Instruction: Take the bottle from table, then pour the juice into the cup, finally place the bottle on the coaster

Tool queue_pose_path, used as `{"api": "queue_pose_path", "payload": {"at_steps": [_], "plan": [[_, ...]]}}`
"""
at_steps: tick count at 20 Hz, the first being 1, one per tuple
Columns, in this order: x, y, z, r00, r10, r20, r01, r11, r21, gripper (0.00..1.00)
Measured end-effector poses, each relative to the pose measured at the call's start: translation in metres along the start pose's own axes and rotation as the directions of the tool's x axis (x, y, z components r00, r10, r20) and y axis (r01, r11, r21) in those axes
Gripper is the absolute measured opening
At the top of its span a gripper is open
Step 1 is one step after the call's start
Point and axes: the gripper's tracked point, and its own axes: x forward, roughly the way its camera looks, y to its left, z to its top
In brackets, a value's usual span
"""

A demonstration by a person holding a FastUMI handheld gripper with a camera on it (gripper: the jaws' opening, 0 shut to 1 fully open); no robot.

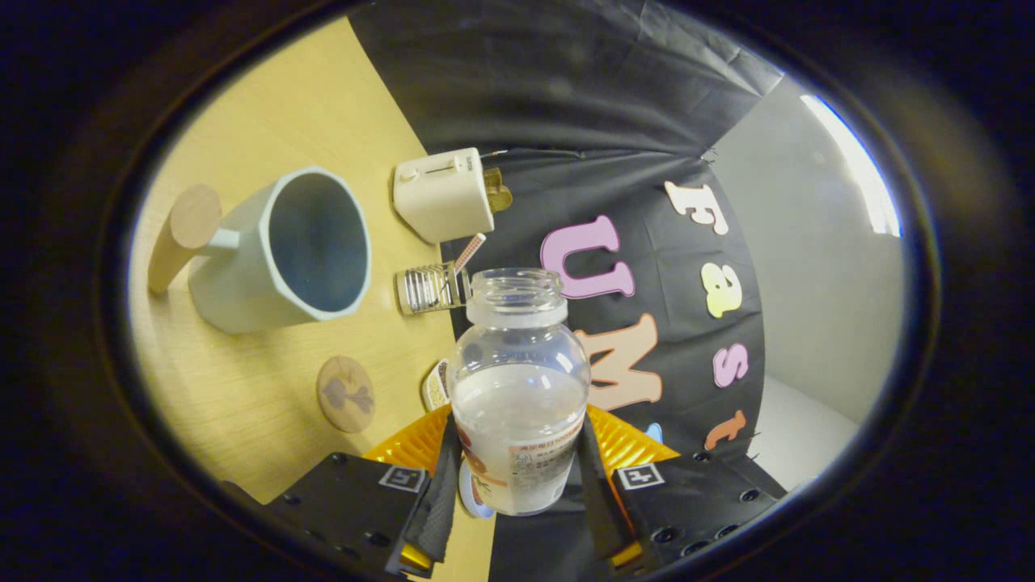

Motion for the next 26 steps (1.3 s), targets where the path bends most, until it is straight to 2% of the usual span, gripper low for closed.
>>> {"api": "queue_pose_path", "payload": {"at_steps": [11, 20, 26], "plan": [[-0.003, 0.007, 0.016, 0.997, -0.035, 0.071, 0.049, 0.980, -0.195, 0.70], [-0.005, 0.014, 0.025, 0.993, -0.045, 0.109, 0.074, 0.956, -0.284, 0.70], [-0.007, 0.011, 0.025, 0.991, -0.059, 0.118, 0.090, 0.957, -0.277, 0.70]]}}
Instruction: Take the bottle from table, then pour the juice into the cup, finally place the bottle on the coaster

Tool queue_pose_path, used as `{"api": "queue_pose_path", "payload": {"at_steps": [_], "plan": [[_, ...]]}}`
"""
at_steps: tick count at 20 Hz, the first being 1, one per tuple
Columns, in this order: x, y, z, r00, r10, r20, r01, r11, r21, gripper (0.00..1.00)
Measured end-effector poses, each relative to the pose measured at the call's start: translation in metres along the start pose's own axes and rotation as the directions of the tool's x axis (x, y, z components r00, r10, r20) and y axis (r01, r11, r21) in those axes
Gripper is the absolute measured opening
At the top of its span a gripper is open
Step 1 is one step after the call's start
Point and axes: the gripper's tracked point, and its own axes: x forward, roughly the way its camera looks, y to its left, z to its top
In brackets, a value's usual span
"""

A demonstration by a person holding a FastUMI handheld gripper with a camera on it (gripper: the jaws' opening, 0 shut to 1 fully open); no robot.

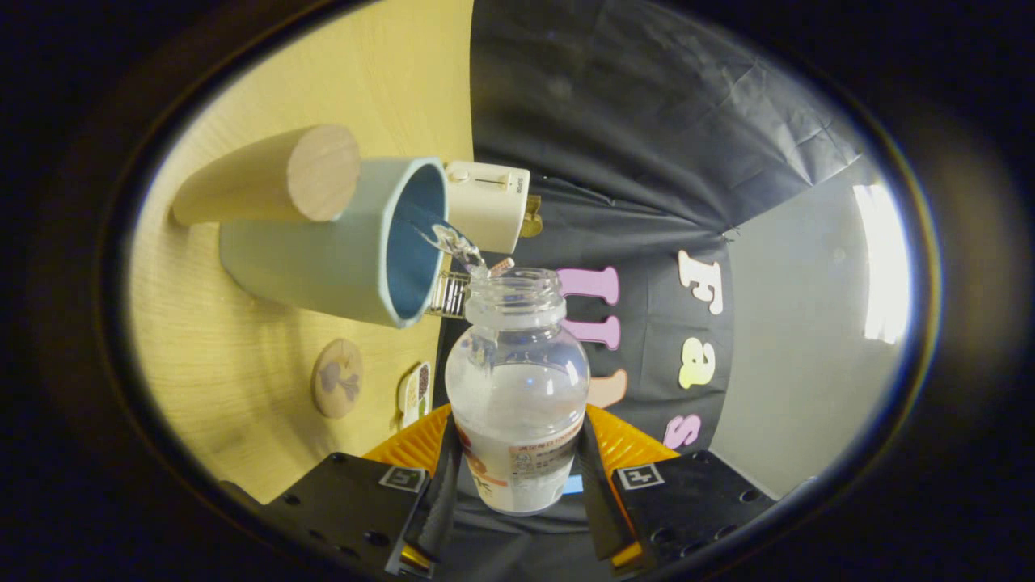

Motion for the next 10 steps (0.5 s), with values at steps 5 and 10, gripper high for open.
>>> {"api": "queue_pose_path", "payload": {"at_steps": [5, 10], "plan": [[0.0020, -0.0023, 0.0014, 1.000, -0.014, 0.006, 0.014, 1.000, -0.009, 0.70], [0.0034, -0.0035, 0.0026, 1.000, -0.018, 0.010, 0.019, 1.000, -0.012, 0.70]]}}
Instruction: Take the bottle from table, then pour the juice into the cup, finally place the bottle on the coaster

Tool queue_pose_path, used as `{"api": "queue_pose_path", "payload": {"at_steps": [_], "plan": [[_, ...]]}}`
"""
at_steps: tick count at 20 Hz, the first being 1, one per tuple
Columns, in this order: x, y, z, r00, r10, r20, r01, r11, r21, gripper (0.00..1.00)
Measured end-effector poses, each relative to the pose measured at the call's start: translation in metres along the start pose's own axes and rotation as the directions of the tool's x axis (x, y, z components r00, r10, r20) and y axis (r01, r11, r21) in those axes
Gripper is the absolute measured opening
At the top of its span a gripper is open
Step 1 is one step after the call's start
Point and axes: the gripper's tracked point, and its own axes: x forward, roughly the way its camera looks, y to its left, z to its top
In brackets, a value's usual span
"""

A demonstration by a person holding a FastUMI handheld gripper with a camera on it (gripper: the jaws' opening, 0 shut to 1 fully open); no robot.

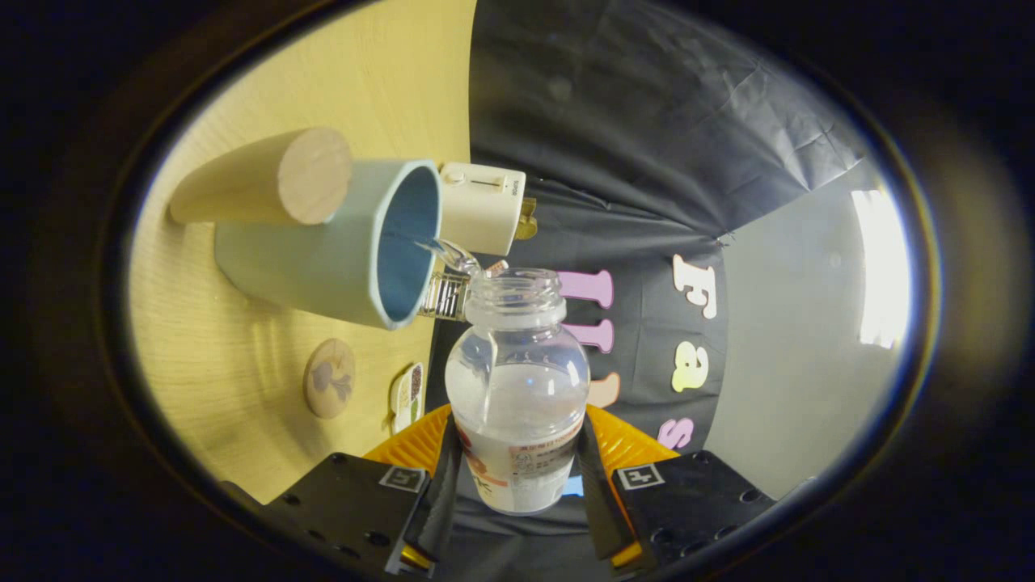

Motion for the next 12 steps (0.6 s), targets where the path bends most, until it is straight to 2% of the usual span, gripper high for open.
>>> {"api": "queue_pose_path", "payload": {"at_steps": [12], "plan": [[0.0022, -0.0017, 0.0007, 1.000, -0.003, 0.006, 0.003, 1.000, -0.009, 0.70]]}}
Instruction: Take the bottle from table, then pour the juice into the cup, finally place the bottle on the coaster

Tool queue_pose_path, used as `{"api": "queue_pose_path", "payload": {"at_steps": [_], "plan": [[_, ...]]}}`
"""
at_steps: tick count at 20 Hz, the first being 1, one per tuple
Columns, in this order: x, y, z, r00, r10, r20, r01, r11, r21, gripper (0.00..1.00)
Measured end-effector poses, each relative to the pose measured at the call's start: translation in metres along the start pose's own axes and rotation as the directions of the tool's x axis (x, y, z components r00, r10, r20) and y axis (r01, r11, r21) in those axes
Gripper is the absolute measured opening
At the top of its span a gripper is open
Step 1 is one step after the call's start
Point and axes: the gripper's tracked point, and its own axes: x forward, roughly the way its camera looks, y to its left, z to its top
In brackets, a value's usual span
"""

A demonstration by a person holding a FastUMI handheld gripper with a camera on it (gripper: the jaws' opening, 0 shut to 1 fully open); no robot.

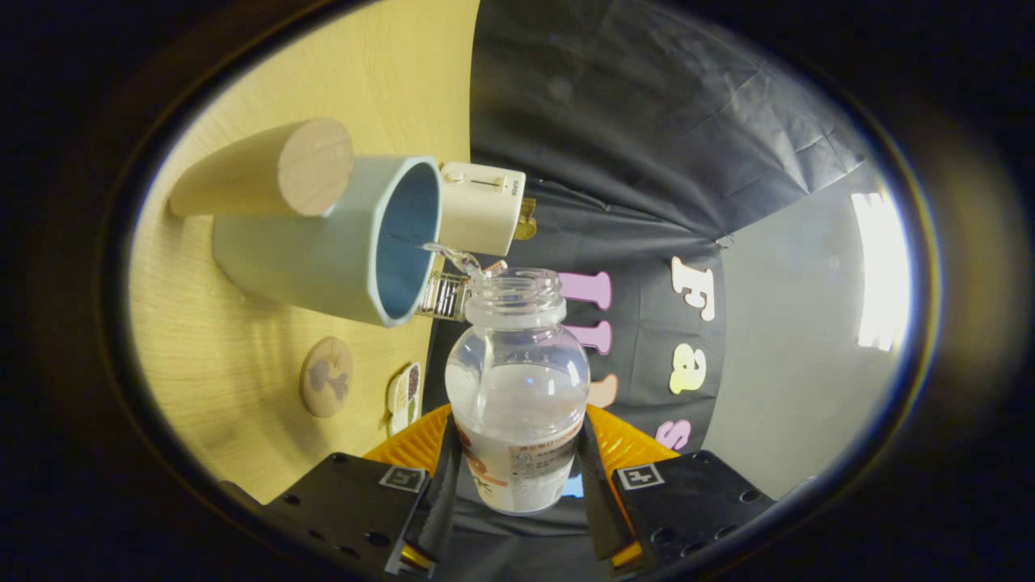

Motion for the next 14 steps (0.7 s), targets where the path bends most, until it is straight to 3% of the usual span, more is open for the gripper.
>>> {"api": "queue_pose_path", "payload": {"at_steps": [14], "plan": [[-0.0001, 0.0002, -0.0009, 1.000, -0.003, -0.001, 0.003, 1.000, -0.022, 0.70]]}}
